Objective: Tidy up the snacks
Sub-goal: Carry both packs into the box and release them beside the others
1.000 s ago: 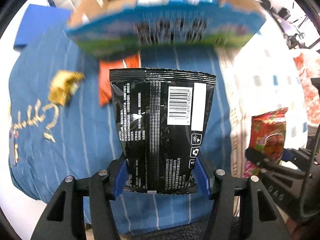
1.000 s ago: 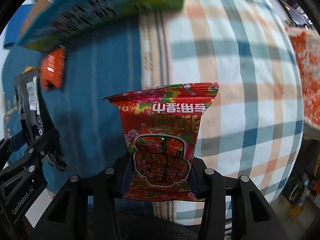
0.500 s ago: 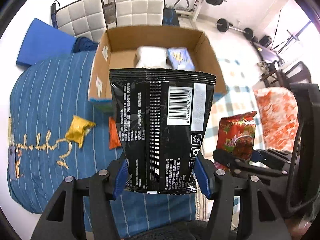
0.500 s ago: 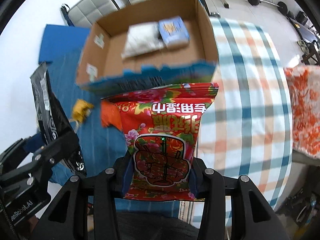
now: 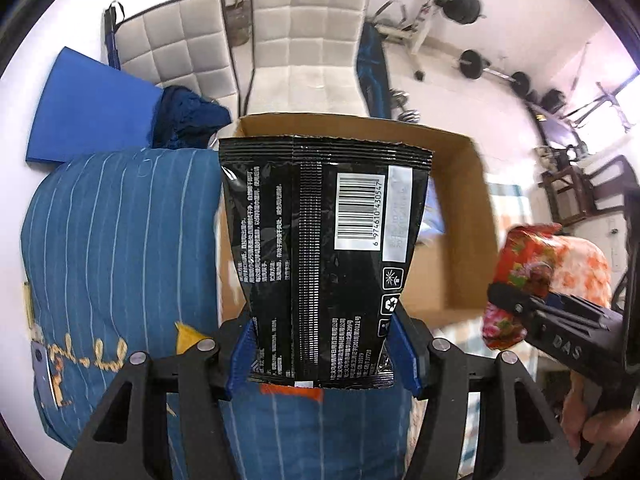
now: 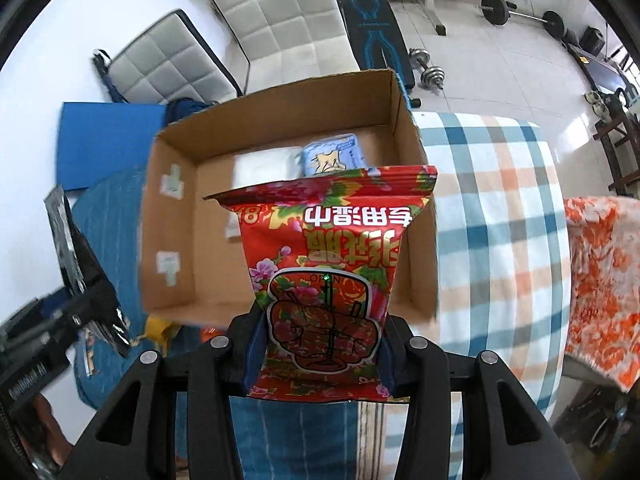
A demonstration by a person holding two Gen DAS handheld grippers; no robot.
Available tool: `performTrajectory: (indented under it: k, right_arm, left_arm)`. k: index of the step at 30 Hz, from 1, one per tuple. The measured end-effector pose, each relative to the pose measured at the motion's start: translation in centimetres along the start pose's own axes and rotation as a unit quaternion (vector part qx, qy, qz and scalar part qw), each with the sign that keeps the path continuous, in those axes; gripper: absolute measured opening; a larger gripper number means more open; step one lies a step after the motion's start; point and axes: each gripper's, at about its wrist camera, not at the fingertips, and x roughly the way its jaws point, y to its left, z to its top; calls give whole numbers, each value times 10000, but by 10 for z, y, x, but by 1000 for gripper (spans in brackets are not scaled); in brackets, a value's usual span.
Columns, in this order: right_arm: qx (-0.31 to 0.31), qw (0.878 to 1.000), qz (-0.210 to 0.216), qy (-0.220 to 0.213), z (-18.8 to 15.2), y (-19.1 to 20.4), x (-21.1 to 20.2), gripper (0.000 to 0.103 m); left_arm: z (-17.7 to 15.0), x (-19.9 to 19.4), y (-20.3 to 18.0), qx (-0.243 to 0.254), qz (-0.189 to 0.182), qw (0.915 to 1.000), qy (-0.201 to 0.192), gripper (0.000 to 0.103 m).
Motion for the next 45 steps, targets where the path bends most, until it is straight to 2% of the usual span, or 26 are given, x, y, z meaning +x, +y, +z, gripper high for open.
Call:
performTrajectory:
  k: [4,9,15,21,25,31,34,38,42,45]
  right_arm:
    - [50,9993,-214,301,26,-4,46,48]
    - [-1,9969,-452,641,41,-5,97,48]
    - [-106,9934,-635,945,50,-1,135,48]
    - [-196,9903,-690,1189,50,3,157,48]
    - [-228,9871,-753,1398,49,2,173,49]
    - [-232,9860,-774,1456,51,0,182,50]
    - [-247,9852,-857,1466,55,-1,186,56]
    - [-224,9874,-816,1340,55,-5,176,67]
    - [-145,9900,-689,1221,54,-2,154,70]
    - [-161,9920,-644,1076,49,-3,138,76]
  left_arm:
    - [38,46,15,-119,140,9989,424,56]
    - [73,104,27,-146,385,9952,888,56]
    - [91,157,31,-85,504,9888,1400,56]
    - [98,183,25,108,679,9842,1634,57]
    - [102,189,20,200,651,9836,1670,58]
    - [108,187,27,28,508,9833,1745,59]
    - [108,181,32,-66,452,9837,1739,59]
    - [107,169,34,-191,338,9852,1667,59]
    - [98,145,35,-216,255,9883,1490,59]
    - [90,125,36,-239,184,9909,1309,67]
